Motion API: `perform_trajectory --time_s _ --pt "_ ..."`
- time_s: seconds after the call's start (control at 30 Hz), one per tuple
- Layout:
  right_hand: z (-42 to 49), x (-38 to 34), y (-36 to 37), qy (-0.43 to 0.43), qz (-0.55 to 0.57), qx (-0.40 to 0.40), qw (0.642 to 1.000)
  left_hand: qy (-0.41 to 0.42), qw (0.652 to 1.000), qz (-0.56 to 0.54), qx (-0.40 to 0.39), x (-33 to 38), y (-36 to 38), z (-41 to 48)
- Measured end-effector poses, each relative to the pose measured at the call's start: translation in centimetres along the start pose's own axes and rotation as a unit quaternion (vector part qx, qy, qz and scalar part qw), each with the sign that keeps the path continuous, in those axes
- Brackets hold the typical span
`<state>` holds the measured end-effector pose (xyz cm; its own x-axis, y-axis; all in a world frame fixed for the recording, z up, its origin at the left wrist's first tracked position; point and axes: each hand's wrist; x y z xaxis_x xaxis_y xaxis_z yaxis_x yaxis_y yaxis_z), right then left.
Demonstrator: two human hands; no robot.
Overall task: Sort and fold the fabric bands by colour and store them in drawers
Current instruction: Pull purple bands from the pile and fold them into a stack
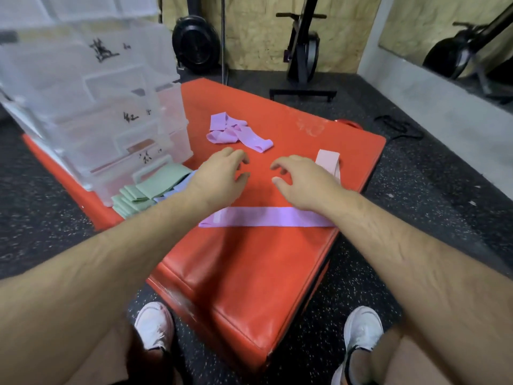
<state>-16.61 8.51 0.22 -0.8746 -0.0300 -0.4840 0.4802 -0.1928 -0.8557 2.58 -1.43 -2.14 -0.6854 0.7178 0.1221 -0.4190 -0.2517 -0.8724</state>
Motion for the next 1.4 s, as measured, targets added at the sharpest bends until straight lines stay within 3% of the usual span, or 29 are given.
perform_trajectory --time_s 0.2,0.4,0.6,0.73,0.83,0.93,1.13,1.27,1.4 --pt "5.5 -2.0 1.9 0.002 0.026 0.006 1.000 -0.047 0.998 -0.040 -0.009 -0.7 1.6 4.3" --pt "11.3 -0.9 3.8 0.046 0.012 -0.018 0.999 -0.075 0.991 -0.029 -0.102 -3.9 5.8 10.7" --pt "15.3 1.5 5.6 0.146 0.039 -0.034 0.988 -0.135 0.967 0.096 -0.196 -8.4 11.1 16.4" --pt "16.4 2.1 6.1 0.186 0.070 -0.054 0.979 -0.178 0.949 0.054 -0.256 -11.4 13.7 18.8" --pt "16.5 2.1 6.6 0.198 0.076 -0.064 0.975 -0.184 0.938 0.083 -0.282 -11.9 14.4 20.6" --pt "16.3 2.2 6.6 0.200 0.085 -0.058 0.974 -0.180 0.935 0.117 -0.283 -11.6 14.4 22.1" --pt "14.8 2.6 4.7 0.198 0.080 -0.054 0.975 -0.123 0.966 0.063 -0.220 -10.8 14.8 21.4" --pt "13.0 3.1 2.6 0.196 0.107 -0.055 0.973 -0.044 0.982 -0.009 -0.185 -5.1 10.9 16.6" --pt "9.2 2.6 0.9 0.170 0.079 -0.120 0.975 0.025 0.985 -0.030 -0.165 -0.4 8.0 11.3"
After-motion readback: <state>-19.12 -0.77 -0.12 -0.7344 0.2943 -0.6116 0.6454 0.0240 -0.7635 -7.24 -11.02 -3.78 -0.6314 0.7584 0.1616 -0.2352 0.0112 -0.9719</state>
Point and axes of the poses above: each hand's wrist, its own z-axis towards the middle knuckle, its own y-axis out of the palm, x = y × z, and after that the axes turned 12 degrees about z, right-handed
